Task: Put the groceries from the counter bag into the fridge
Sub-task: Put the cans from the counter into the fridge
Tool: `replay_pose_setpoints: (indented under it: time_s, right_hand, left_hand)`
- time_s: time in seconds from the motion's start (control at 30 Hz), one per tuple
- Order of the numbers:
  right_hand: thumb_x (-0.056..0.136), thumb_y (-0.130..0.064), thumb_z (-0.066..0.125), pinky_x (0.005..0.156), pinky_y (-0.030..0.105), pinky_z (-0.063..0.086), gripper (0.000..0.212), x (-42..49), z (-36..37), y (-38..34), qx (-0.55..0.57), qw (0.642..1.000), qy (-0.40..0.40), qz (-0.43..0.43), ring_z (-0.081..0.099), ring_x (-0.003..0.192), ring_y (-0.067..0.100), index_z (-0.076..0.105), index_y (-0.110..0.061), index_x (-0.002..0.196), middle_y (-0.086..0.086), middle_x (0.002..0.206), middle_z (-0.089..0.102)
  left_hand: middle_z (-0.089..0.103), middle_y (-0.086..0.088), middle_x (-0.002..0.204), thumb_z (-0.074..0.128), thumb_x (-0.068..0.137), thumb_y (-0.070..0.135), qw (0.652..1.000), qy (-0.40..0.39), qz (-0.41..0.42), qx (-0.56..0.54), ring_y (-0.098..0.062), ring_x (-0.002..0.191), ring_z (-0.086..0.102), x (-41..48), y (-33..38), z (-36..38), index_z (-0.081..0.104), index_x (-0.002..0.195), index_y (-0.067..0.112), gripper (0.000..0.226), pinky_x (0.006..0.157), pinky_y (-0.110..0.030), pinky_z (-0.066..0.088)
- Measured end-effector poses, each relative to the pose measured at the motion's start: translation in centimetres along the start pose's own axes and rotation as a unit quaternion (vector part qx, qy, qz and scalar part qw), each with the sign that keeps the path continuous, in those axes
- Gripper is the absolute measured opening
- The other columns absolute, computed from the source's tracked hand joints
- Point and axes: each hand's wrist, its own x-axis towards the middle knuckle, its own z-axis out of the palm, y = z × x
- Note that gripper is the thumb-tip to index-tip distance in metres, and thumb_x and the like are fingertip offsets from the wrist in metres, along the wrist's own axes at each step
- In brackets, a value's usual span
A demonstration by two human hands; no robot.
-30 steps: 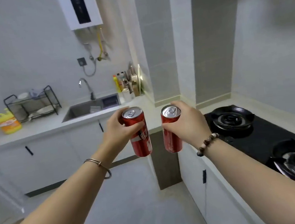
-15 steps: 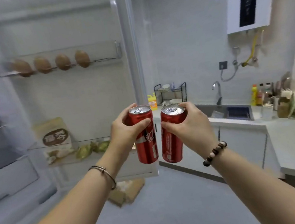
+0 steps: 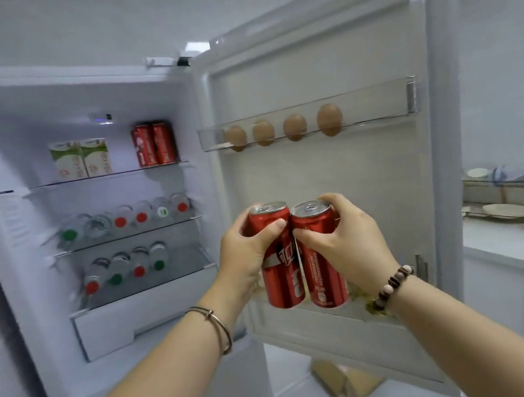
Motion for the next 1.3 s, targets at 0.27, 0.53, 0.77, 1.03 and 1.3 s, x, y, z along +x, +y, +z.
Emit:
replay_pose_setpoints:
  time_s: [0.27, 0.53, 0.77, 1.03, 1.3]
  right_hand:
    - [0.067, -0.037, 0.080, 0.062, 0.006, 0.040, 0.052, 6.4, 12.5, -4.4, 0.113, 0.993, -0.018, -0.016, 0.055, 0.076, -0.008, 0.052, -0.030, 0.110, -0.023, 0.084, 0.055]
    - [0.066, -0.040, 0.081, 0.070, 0.022, 0.056, 0.038, 14.1, 24.0, -10.2, 0.192, 0.981, -0.019, -0.020, 0.066, 0.076, 0.001, 0.070, -0.023, 0.098, -0.012, 0.084, 0.070]
    - [0.070, -0.032, 0.080, 0.074, 0.025, 0.056, 0.038, 21.4, 30.1, -14.2, 0.278, 0.959, 0.001, -0.050, 0.067, 0.081, 0.002, 0.067, -0.022, 0.105, -0.010, 0.091, 0.070]
    - [0.073, -0.019, 0.076, 0.069, 0.018, 0.051, 0.031, 30.0, 33.2, -16.0, 0.362, 0.922, 0.125, -0.060, 0.064, 0.079, 0.003, 0.065, -0.019, 0.102, -0.008, 0.088, 0.068]
    - [0.075, -0.018, 0.074, 0.060, 0.009, 0.043, 0.030, 35.7, 36.1, -16.0, 0.368, 0.914, 0.152, -0.085, 0.062, 0.076, 0.001, 0.062, -0.018, 0.104, -0.007, 0.089, 0.067]
  left_hand:
    - [0.072, -0.005, 0.101, 0.075, 0.077, 0.015, 0.996, 0.058, 0.045, 0.044, -0.022, 0.096, 0.068, 7.1, -0.1, -11.8, 0.069, 0.103, 0.017, 0.027, 0.085, -0.038, 0.055]
    - [0.072, 0.001, 0.101, 0.077, 0.075, 0.029, 0.989, 0.089, 0.074, 0.091, -0.019, 0.097, 0.068, 16.0, 0.9, -22.9, 0.067, 0.104, 0.027, 0.030, 0.088, -0.044, 0.054]
    - [0.071, 0.000, 0.098, 0.074, 0.079, 0.020, 0.976, 0.104, 0.151, 0.117, -0.017, 0.094, 0.068, 24.2, 3.5, -27.8, 0.067, 0.100, 0.023, 0.023, 0.088, -0.042, 0.054]
    - [0.066, 0.004, 0.108, 0.074, 0.079, 0.019, 0.960, 0.113, 0.242, 0.082, -0.014, 0.103, 0.063, 33.3, 6.1, -28.1, 0.057, 0.114, 0.028, 0.040, 0.088, -0.032, 0.052]
    - [0.066, 0.001, 0.108, 0.071, 0.083, 0.018, 0.954, 0.125, 0.260, 0.078, -0.017, 0.101, 0.064, 39.5, 4.0, -29.7, 0.058, 0.106, 0.033, 0.031, 0.084, -0.031, 0.053]
